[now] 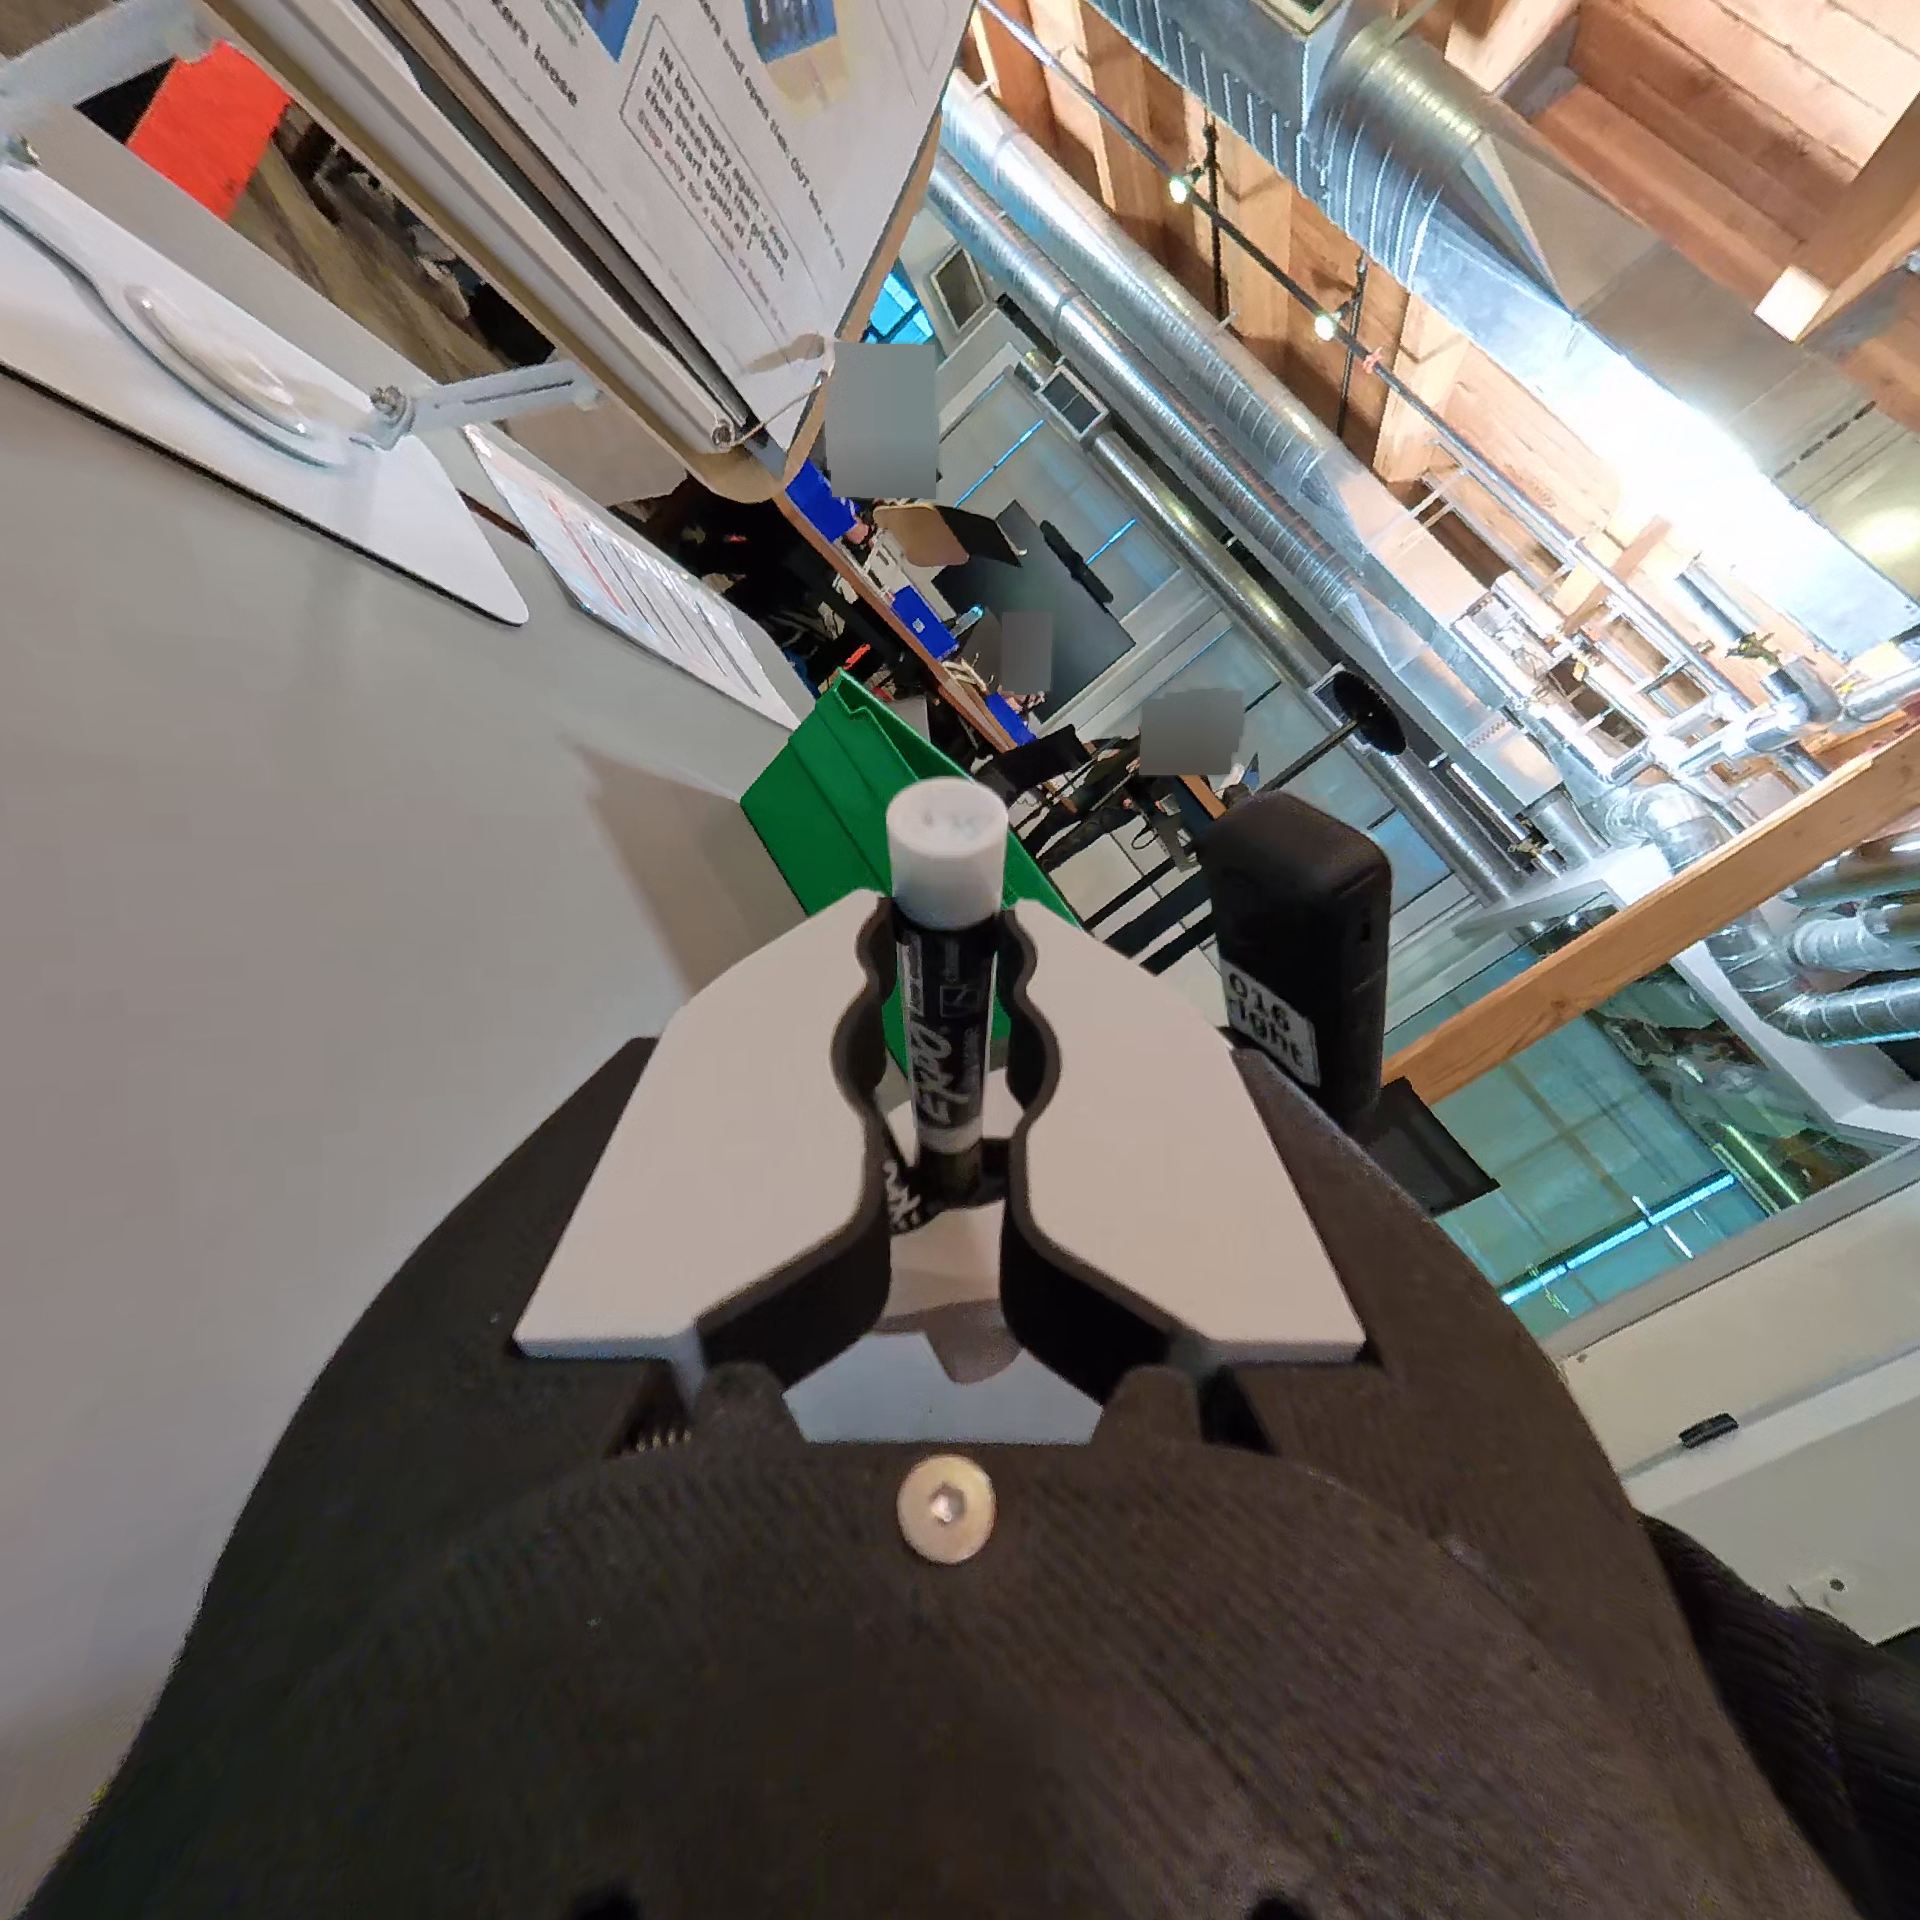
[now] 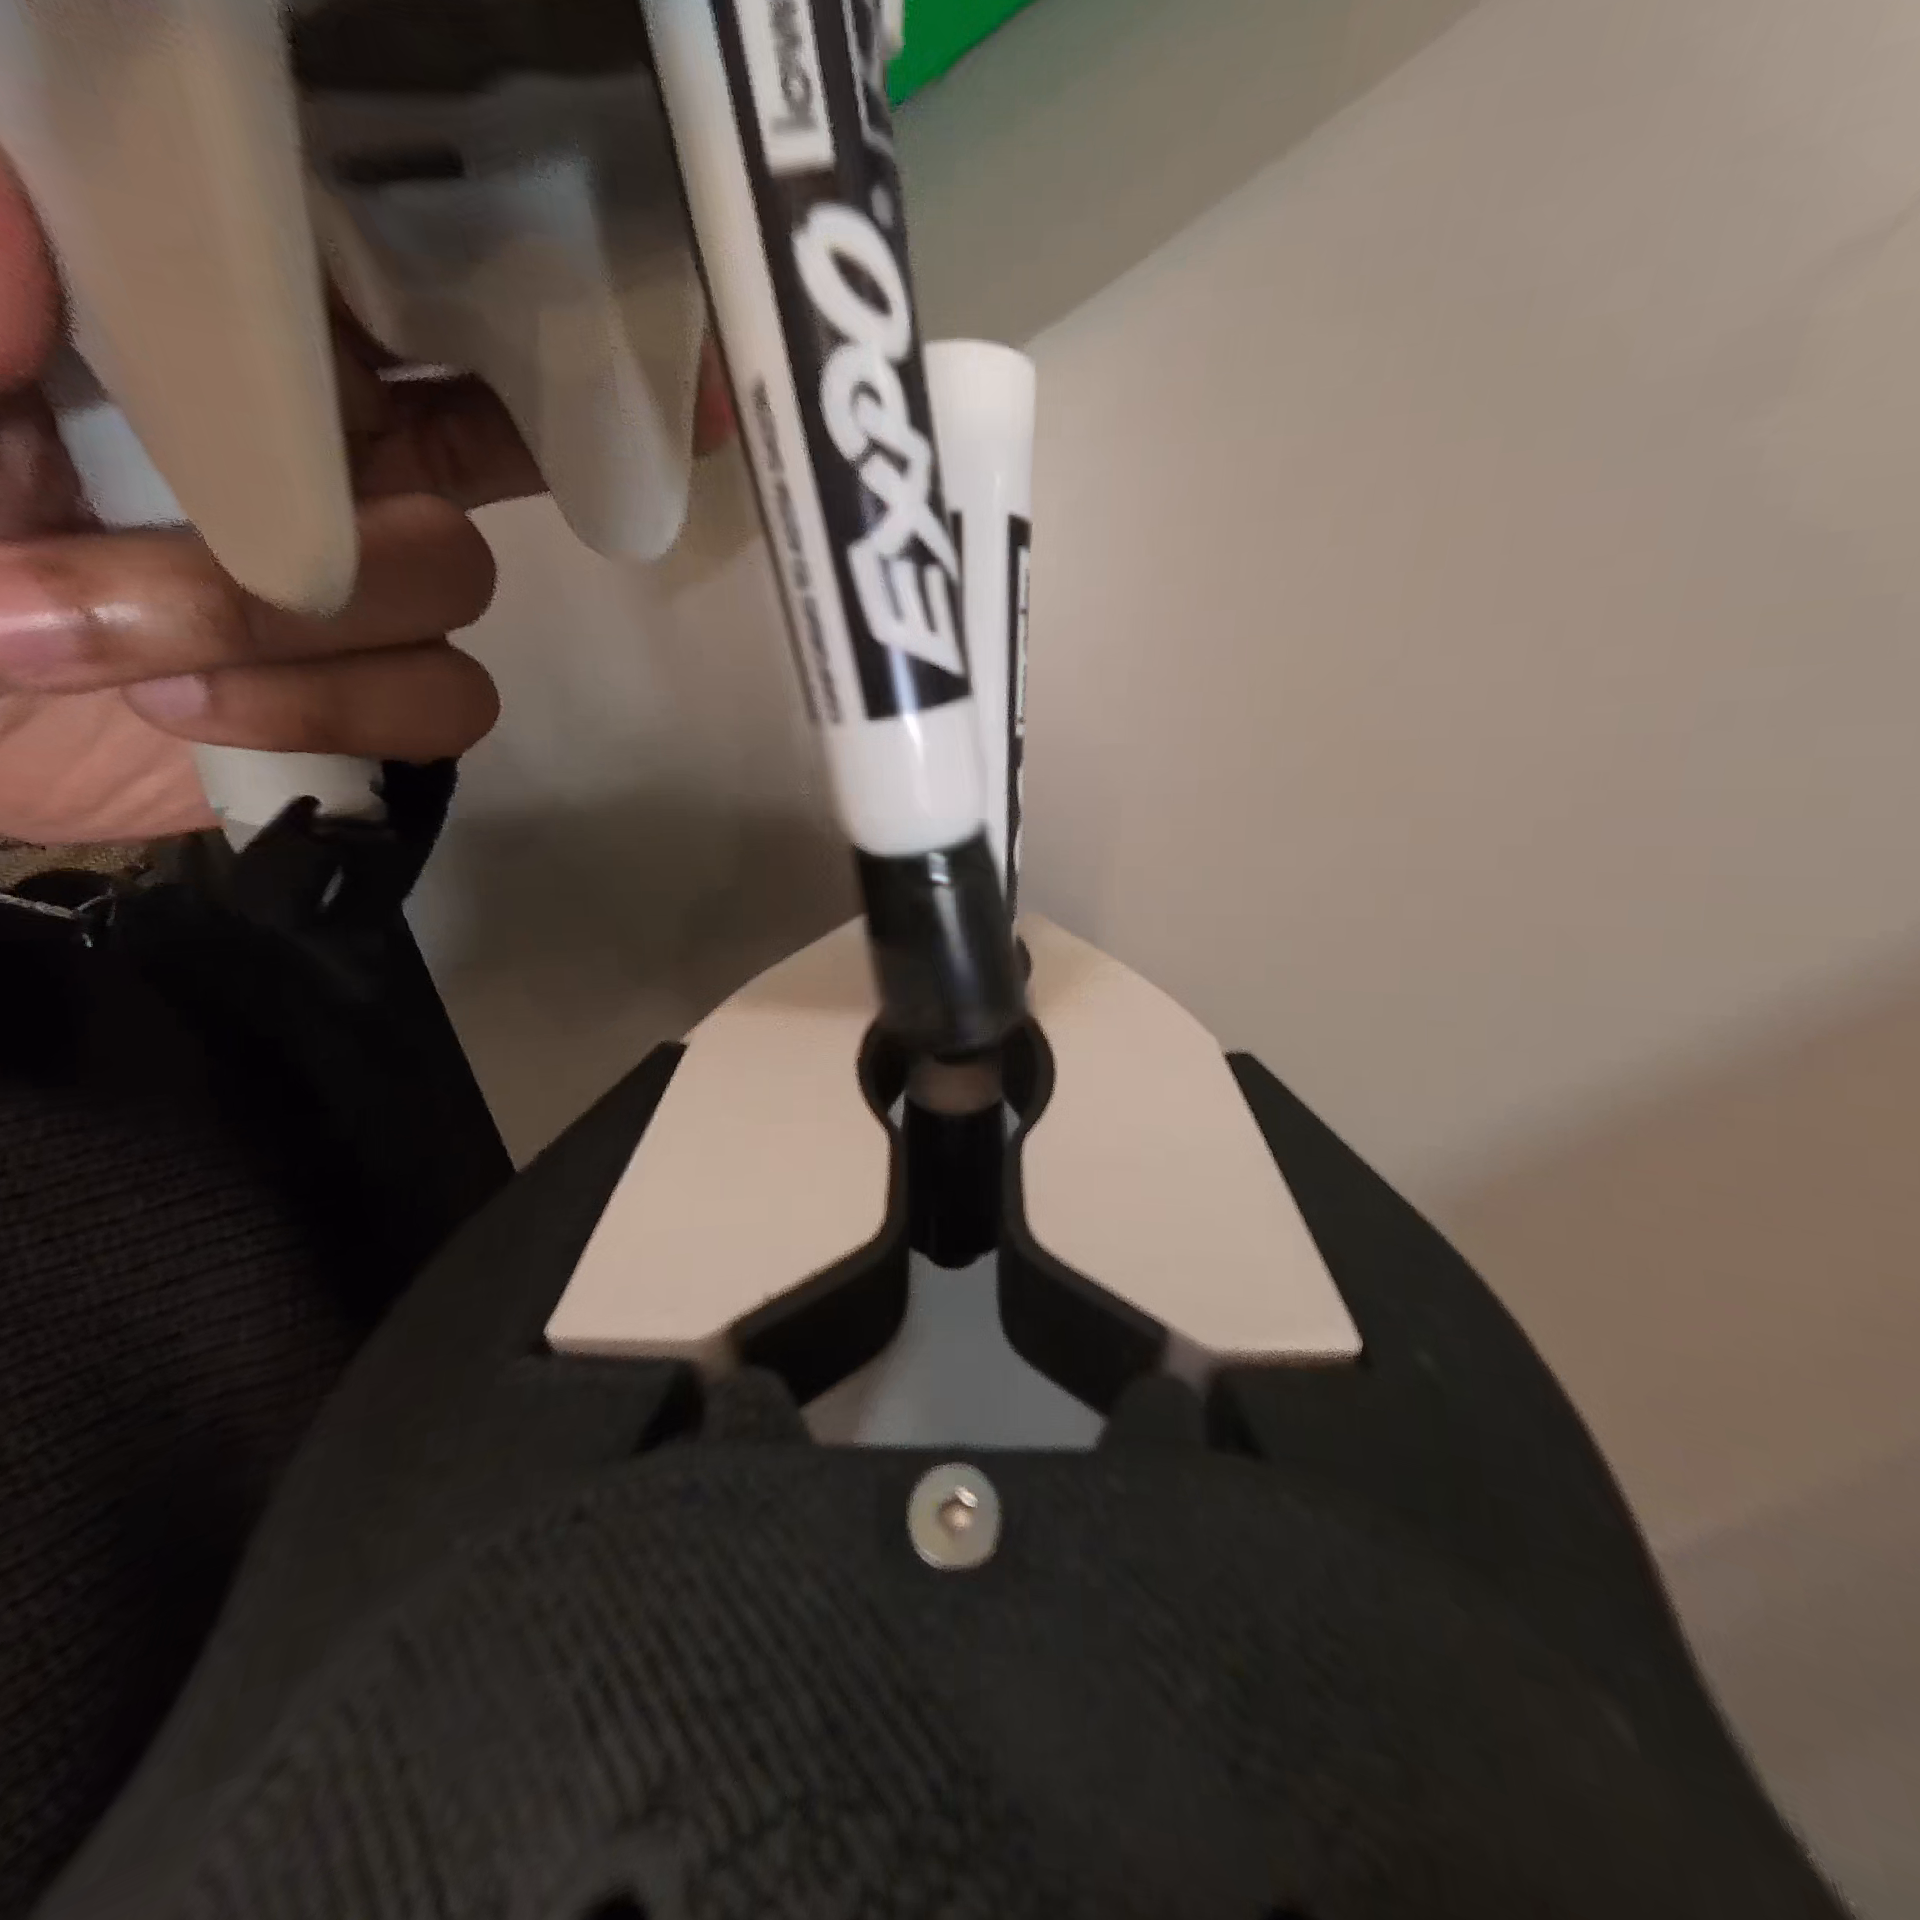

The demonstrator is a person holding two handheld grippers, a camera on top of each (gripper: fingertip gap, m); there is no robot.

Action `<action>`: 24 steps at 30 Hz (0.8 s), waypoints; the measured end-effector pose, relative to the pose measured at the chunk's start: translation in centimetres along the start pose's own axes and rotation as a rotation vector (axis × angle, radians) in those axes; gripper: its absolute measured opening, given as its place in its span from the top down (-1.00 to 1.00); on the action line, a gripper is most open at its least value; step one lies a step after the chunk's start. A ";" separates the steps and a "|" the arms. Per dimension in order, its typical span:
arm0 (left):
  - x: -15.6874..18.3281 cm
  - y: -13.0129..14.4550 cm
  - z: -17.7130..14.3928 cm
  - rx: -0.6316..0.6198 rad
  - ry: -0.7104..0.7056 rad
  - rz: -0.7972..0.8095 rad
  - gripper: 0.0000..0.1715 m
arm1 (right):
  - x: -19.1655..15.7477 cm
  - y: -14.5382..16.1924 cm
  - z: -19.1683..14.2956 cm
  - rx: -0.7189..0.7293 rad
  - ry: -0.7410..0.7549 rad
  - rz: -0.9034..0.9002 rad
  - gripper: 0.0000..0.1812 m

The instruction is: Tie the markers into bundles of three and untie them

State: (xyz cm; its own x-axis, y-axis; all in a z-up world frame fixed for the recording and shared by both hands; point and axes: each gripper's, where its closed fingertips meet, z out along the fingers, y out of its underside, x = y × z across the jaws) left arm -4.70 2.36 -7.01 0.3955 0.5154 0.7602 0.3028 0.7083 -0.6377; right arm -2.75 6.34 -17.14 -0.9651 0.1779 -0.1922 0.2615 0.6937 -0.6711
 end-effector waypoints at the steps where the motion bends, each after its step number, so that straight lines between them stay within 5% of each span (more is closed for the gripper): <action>1: 0.0 0.2 0.0 -0.007 0.003 -0.005 0.79 | 0.1 -0.1 -0.1 0.008 0.000 0.008 0.85; 10: -0.2 0.2 0.2 -0.043 0.030 -0.077 0.78 | 0.1 0.3 0.1 -0.030 0.031 -0.056 0.85; 15: -0.1 0.9 0.4 -0.091 0.049 -0.099 0.78 | 1.2 1.1 0.2 -0.109 0.168 -0.207 0.85; 24: 0.2 1.5 0.5 -0.097 0.051 -0.022 0.79 | 0.8 1.5 0.2 -0.149 0.182 -0.258 0.84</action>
State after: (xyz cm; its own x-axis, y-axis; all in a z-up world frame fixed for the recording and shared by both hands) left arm -4.63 3.75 -7.75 0.4308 0.4733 0.7684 0.3935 0.6678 -0.6319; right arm -3.17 7.36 -18.42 -0.9894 0.0955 0.1096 0.0168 0.8241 -0.5662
